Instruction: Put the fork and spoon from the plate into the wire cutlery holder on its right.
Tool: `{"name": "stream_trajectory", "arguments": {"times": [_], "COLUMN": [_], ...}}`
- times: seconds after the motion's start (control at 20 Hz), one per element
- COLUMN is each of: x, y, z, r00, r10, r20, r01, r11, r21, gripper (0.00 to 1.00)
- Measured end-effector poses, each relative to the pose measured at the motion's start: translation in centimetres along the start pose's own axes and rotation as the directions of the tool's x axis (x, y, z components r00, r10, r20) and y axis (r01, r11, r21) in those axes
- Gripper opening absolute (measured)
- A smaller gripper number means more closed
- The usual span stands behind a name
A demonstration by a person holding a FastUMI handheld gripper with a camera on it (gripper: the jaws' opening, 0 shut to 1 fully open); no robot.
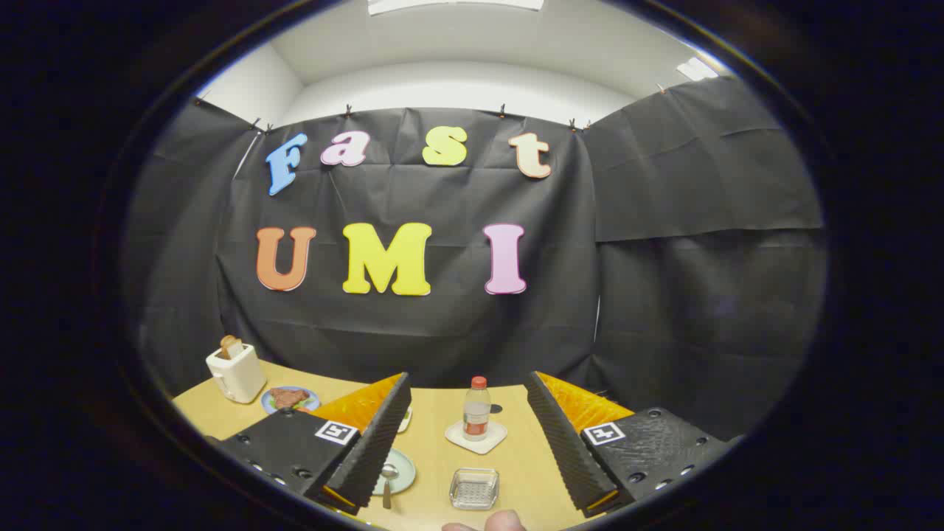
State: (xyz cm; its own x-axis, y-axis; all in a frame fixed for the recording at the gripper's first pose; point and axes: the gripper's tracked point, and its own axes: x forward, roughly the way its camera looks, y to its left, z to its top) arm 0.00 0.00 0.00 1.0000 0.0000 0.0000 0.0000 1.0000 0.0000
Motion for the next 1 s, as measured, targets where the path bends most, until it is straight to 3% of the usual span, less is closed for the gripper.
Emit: {"name": "stream_trajectory", "arguments": {"times": [1.0], "x": [1.5], "y": [-0.4], "z": [-0.7], "r00": [0.998], "r10": [0.044], "r20": [-0.045], "r01": [-0.045], "r11": [0.999], "r21": [-0.013], "gripper": [0.95]}}
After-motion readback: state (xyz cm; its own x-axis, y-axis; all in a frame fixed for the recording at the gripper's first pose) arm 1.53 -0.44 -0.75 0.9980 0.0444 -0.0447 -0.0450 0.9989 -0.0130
